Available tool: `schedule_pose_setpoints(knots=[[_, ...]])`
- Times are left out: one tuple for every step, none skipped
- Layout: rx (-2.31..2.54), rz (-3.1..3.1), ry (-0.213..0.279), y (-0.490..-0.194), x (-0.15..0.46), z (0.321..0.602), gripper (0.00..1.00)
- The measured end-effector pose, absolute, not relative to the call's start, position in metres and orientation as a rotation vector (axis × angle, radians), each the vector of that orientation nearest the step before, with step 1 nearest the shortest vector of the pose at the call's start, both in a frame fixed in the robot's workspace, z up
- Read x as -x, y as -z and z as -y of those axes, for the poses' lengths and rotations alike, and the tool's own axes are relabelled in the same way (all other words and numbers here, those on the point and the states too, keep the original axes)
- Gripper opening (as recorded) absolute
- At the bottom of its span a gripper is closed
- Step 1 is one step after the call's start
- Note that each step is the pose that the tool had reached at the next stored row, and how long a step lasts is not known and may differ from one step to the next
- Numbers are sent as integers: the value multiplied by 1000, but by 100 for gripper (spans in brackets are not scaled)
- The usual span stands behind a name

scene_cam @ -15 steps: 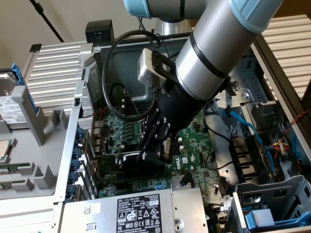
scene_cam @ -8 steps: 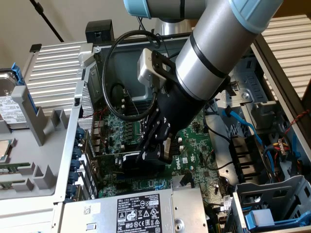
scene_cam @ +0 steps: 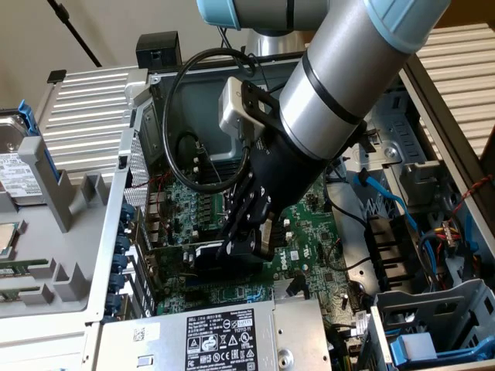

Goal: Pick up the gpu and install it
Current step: 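Insert the gpu into the slot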

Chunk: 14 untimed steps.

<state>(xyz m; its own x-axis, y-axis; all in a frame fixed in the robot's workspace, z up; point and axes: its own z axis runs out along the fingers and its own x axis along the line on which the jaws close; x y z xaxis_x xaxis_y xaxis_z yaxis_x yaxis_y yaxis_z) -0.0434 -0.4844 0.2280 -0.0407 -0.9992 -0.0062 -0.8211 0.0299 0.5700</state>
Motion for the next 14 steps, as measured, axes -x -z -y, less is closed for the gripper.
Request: schedule_pose_setpoints(knots=[[-1845,1918,606,-228,43,484,26],[-1845,1918,606,-228,43,484,26],[-1845,1918,606,-228,43,484,26],[-1845,1918,606,-228,43,484,26],[-1845,1918,606,-228,43,484,26],[-1845,1918,606,-228,43,484,26],[-1845,1918,606,-228,43,484,26],[-1845,1918,606,-228,43,484,26],[-1845,1918,606,-228,43,484,26],[-1845,1918,606,-228,43,484,26],[-1844,1918,607,-228,44,484,27],[-1844,1918,607,-228,44,484,27],[-1845,1918,607,-228,44,484,33],[-1845,1918,607,-228,44,484,33]])
